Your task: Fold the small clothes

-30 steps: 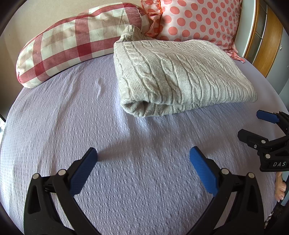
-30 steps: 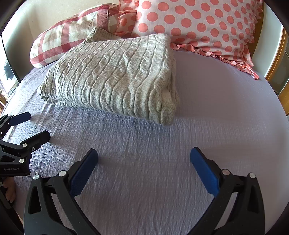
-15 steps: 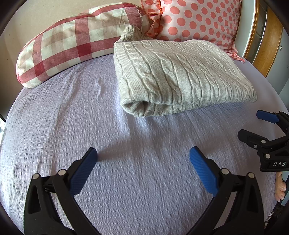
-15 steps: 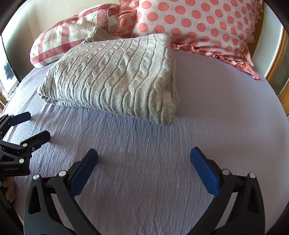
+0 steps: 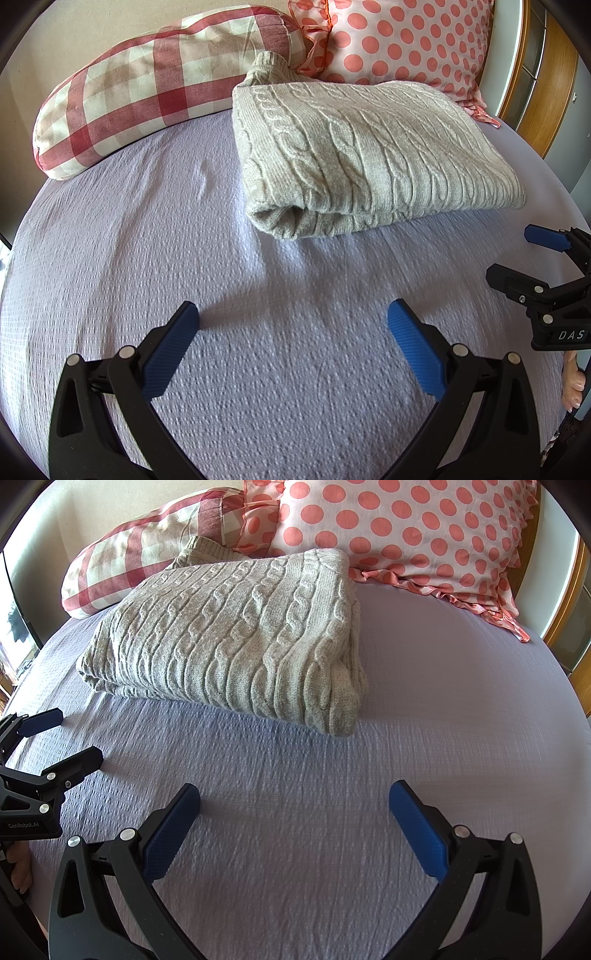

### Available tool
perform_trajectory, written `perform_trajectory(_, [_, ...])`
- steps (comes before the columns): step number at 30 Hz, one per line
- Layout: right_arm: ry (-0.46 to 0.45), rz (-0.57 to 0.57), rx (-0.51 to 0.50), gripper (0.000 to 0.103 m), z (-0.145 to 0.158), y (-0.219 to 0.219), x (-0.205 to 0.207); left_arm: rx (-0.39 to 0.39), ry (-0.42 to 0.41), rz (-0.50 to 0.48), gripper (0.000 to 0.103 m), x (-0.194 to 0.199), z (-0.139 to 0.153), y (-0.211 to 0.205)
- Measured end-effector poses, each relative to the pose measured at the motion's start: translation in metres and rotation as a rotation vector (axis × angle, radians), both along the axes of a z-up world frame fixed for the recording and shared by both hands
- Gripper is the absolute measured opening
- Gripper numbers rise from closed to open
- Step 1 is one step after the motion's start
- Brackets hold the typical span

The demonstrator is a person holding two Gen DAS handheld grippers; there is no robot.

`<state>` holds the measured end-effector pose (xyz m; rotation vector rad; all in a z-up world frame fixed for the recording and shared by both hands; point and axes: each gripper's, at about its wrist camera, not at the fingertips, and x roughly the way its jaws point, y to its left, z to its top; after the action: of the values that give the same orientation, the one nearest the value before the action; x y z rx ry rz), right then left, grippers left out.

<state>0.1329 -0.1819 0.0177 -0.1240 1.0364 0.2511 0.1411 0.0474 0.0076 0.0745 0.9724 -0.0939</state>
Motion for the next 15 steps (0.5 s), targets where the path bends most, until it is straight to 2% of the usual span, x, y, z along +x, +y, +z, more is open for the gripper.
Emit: perform_trajectory(15, [0.000,-0.001,0.000,0.102,0.0000,0.0000,0.0002,0.000,0.000,-0.002,0.101,-0.0004,0.0006,-0.0001])
